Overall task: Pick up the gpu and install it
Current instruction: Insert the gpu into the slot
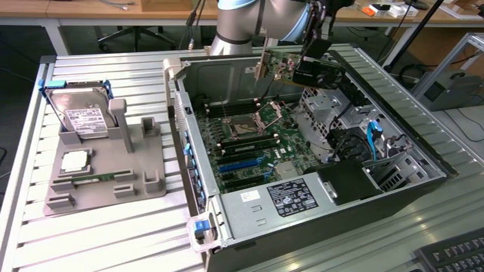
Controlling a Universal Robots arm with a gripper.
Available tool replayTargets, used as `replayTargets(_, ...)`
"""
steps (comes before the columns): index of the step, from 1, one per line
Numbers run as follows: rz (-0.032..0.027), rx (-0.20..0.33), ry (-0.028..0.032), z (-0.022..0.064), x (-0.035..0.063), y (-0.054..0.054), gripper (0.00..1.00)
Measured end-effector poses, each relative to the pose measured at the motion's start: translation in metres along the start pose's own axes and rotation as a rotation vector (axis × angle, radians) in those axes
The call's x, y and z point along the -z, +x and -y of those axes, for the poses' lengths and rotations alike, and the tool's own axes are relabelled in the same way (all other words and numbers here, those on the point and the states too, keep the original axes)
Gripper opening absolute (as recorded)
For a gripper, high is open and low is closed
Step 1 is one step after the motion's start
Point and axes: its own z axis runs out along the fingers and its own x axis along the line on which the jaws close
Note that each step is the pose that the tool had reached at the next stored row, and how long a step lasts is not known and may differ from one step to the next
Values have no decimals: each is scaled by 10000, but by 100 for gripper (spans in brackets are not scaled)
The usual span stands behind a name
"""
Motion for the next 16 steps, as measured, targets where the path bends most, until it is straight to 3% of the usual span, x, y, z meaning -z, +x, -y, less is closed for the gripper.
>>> replayTargets(16, 16, 647, -18, 0, -4, 0, 27)
